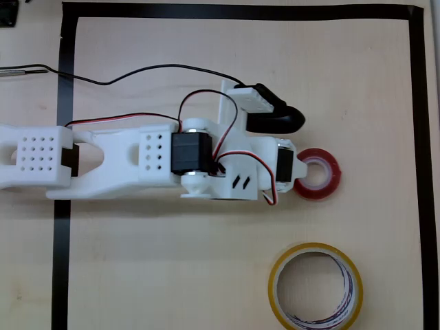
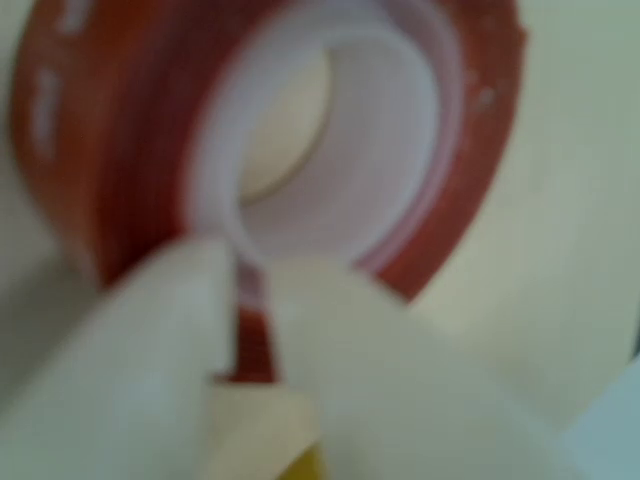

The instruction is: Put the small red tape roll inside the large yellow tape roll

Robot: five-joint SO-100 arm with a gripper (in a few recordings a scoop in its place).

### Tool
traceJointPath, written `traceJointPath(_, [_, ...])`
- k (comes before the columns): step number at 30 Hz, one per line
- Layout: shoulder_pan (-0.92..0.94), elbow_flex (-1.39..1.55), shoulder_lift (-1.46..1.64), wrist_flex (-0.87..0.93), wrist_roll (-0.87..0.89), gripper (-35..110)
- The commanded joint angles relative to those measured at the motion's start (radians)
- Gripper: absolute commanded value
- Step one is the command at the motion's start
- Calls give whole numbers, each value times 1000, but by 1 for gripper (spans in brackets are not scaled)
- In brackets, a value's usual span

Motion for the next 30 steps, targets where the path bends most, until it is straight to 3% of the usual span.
traceJointPath(1, [6,-43,107,129,34,0])
traceJointPath(13, [-14,-43,123,291,32,0])
traceJointPath(30, [-112,-41,308,342,-69,9])
